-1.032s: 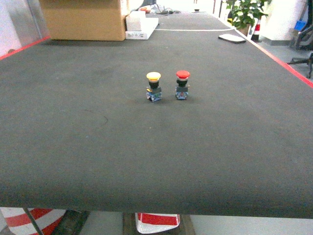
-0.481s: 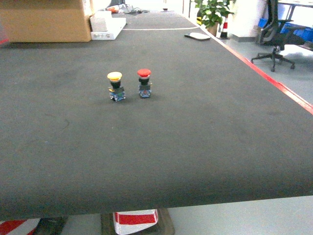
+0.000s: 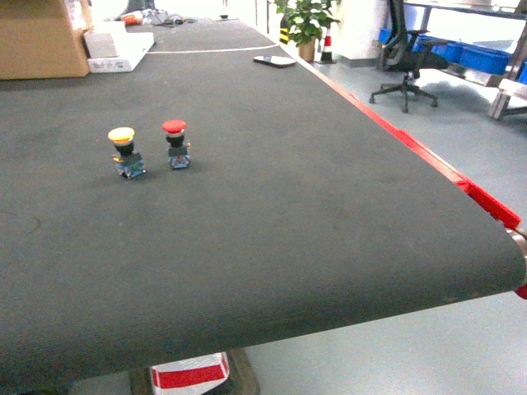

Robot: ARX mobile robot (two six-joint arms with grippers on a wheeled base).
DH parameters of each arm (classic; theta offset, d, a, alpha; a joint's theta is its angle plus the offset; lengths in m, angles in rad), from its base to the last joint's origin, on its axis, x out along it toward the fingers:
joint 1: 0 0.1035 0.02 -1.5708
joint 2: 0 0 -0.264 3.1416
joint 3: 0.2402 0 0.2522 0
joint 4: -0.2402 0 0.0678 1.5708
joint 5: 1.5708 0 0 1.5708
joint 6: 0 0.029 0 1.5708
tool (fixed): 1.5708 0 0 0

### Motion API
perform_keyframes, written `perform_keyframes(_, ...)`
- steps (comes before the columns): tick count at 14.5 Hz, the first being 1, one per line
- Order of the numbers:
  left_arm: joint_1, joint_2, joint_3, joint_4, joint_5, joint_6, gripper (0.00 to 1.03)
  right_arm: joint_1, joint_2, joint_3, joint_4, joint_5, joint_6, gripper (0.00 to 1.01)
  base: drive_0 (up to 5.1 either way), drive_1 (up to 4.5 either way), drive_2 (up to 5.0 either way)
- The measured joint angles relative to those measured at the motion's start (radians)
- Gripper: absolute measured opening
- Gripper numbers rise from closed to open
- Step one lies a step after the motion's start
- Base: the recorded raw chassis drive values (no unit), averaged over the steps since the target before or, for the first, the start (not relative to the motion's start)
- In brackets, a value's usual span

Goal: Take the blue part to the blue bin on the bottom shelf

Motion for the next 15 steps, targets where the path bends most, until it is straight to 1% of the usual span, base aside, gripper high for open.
perform_keyframes(15,0.0,0.001,0.0,0.0,0.0,0.0,0.44,0.0,0.0,0.0,0.0,0.0,0.0,0.98,-1.6,-1.57,-1.6)
